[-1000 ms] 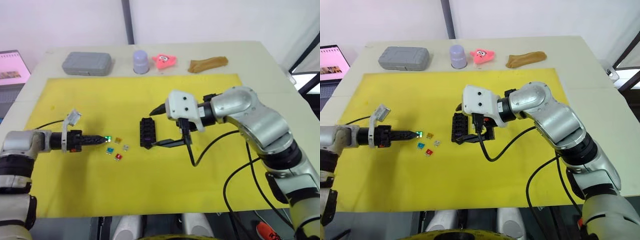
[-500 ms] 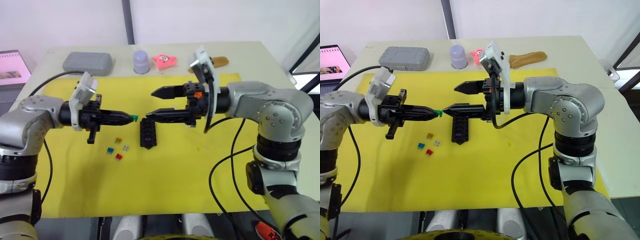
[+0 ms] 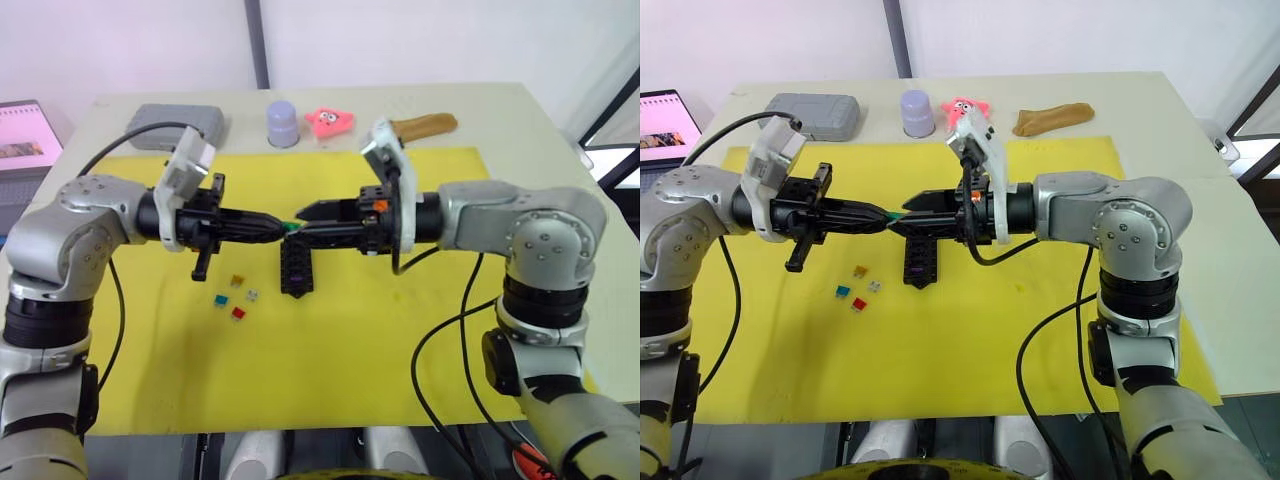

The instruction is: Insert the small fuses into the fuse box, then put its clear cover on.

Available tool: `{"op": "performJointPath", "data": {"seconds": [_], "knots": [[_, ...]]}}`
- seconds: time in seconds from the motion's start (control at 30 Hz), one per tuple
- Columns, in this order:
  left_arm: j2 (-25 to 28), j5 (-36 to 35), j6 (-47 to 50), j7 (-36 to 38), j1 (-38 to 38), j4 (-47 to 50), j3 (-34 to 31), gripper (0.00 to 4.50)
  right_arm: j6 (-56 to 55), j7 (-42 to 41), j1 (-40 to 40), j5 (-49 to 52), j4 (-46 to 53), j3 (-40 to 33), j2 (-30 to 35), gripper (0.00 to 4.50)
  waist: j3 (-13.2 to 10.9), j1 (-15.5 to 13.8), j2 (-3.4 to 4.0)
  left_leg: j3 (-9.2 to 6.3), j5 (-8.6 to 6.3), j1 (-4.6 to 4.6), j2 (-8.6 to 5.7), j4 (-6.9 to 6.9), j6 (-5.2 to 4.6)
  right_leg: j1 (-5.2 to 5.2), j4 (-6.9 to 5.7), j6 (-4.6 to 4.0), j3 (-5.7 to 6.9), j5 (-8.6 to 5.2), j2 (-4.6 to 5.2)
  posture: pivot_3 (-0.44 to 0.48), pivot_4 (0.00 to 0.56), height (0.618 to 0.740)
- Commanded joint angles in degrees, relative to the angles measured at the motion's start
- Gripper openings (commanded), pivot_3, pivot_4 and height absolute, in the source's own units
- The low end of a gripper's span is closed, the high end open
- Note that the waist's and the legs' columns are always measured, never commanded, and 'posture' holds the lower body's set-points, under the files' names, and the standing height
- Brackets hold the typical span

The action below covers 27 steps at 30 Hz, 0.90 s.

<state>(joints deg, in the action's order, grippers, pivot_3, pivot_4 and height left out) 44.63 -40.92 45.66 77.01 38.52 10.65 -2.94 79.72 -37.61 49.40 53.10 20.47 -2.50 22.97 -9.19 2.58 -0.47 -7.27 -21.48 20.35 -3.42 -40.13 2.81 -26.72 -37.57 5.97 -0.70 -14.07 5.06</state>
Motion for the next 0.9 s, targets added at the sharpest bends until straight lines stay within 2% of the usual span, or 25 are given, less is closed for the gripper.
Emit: {"op": "performJointPath", "data": {"seconds": [0.03,0.47,0.57,0.67,0.7,0.9], "knots": [[0.73,-1.08,-0.73,0.04,0.9,0.46,-0.66,0.0,-2.3,-0.24,0.15,0.55,1.64,0.28,0.81,2.38,0.0,0.0,0.0,0.0,0.0,0.0,0.0,0.0,0.0,0.0,0.0,0.0,0.0,0.0,0.0,0.0,0.15,0.74],[1.4,-0.09,-2.3,0.31,0.25,-0.1,0.13,0.0,-4.95,-0.61,0.16,0.9,0.32,1.54,2.55,2.38,0.0,-0.02,0.0,0.0,0.0,0.0,0.0,0.0,0.0,0.01,0.01,0.0,0.0,0.0,-0.01,0.0,0.15,0.74],[1.45,-0.01,-2.34,0.32,0.42,-0.21,0.27,0.0,-5.09,-0.36,0.12,0.98,0.62,1.79,2.46,1.65,0.0,-0.01,0.0,0.0,0.0,0.0,0.0,0.0,0.0,0.01,0.01,0.0,0.0,0.0,-0.01,0.0,0.15,0.74],[1.55,0.01,-2.33,0.25,0.38,-0.14,0.33,0.0,-5.02,-0.11,0.22,1.24,0.86,1.83,2.22,0.21,0.0,-0.01,0.0,0.0,0.0,0.0,0.0,0.0,0.0,0.01,0.01,0.0,0.0,0.0,-0.01,0.0,0.15,0.74],[1.52,0.01,-2.3,0.14,0.41,-0.15,0.31,0.0,-5.0,-0.05,0.28,1.35,0.9,1.87,2.15,0.04,0.0,-0.01,0.0,0.0,0.0,0.0,0.0,0.0,0.0,0.0,0.01,0.0,0.0,0.0,-0.01,0.0,0.15,0.74],[1.53,0.11,-2.22,-0.09,0.45,-0.24,0.37,0.0,-4.87,0.23,0.88,2.03,0.75,2.08,1.88,0.04,0.0,-0.02,0.0,0.0,0.0,0.0,0.0,0.0,0.0,0.01,0.01,0.0,0.0,0.0,-0.01,0.0,0.15,0.74]]}}
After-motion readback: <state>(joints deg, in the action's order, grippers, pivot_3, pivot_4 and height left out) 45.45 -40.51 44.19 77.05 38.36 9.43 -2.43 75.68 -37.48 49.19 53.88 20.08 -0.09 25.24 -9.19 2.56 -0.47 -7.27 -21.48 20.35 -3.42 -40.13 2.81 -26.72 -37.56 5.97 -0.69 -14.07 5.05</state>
